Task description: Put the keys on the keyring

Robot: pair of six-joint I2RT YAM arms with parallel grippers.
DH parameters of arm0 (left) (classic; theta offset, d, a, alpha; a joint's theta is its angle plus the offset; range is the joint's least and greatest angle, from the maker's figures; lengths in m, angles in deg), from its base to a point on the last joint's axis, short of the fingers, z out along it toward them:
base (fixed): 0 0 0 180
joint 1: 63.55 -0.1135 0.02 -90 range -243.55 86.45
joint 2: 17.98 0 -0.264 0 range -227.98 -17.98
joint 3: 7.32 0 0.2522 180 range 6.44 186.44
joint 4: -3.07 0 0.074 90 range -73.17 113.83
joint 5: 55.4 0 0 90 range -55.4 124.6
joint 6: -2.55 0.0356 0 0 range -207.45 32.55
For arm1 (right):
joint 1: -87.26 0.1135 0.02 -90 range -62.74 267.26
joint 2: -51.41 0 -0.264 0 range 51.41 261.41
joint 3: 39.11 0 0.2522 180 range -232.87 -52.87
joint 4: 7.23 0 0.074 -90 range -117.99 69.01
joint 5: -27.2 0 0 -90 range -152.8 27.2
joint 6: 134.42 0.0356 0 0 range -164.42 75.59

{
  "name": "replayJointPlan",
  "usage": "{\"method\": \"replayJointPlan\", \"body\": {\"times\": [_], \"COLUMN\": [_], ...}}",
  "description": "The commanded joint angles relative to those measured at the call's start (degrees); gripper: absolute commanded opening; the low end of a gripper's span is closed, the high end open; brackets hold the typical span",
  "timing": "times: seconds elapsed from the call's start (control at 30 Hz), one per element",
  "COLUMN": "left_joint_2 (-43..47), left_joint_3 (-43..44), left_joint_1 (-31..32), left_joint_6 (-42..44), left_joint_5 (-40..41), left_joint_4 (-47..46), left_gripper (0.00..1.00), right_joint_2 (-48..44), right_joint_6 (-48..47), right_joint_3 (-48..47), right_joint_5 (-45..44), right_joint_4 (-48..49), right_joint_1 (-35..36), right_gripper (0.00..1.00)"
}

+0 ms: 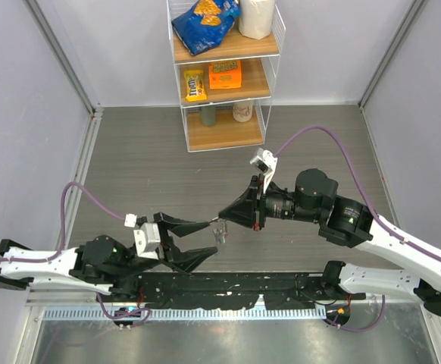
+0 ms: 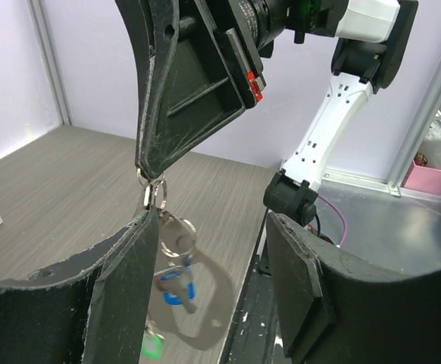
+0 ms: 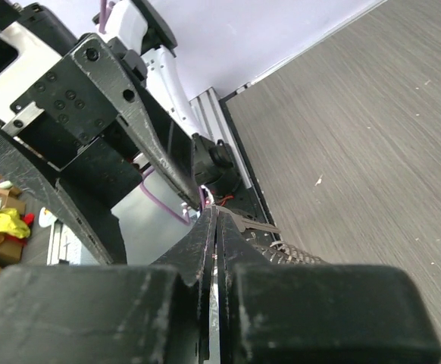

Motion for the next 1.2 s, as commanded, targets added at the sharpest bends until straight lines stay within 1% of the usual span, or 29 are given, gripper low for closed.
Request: {"method": "replayJointPlan", "body": {"times": [0.0, 0.27, 0.33, 0.53, 0.6, 0.8, 0.97, 1.17], "left_joint_2": [1.32, 0.62, 0.18, -0.35, -0.35, -0.88, -1.05, -0.26], "left_joint_3": [-0.43, -0.43, -0.43, -0.43, -0.52, -0.69, -0.34, -0.08], "left_joint_1": [-0.07, -0.16, -0.16, -0.16, -0.07, -0.16, -0.07, -0.16], "left_joint_6": [3.58, 3.33, 2.80, 1.22, 1.21, 1.65, 3.58, 5.87], "left_joint_5": [-2.18, -7.72, -9.04, -11.06, -11.33, -8.78, -6.32, -3.95], "left_joint_4": [-3.22, -3.49, -3.58, -3.31, -3.49, -3.75, -3.32, -2.61], "left_gripper": [0.64, 0.64, 0.63, 0.52, 0.51, 0.54, 0.56, 0.57], "right_joint_2": [-1.35, -1.18, -1.27, -1.00, -0.83, -0.48, -0.48, -0.74], "right_joint_6": [-0.03, -0.38, -0.56, -1.00, -1.09, -1.09, -1.08, -1.26], "right_joint_3": [-3.44, -3.62, -3.70, -3.44, -3.53, -3.70, -3.70, -3.53], "right_joint_5": [4.92, 6.24, 5.63, 4.58, 4.31, 4.48, 5.36, 6.68], "right_joint_4": [4.89, 5.69, 5.51, 5.34, 5.25, 5.77, 5.95, 6.13], "right_joint_1": [0.47, 0.91, 0.91, 1.00, 1.08, 1.52, 2.22, 2.75], "right_gripper": [0.06, 0.05, 0.06, 0.05, 0.05, 0.06, 0.06, 0.06]}}
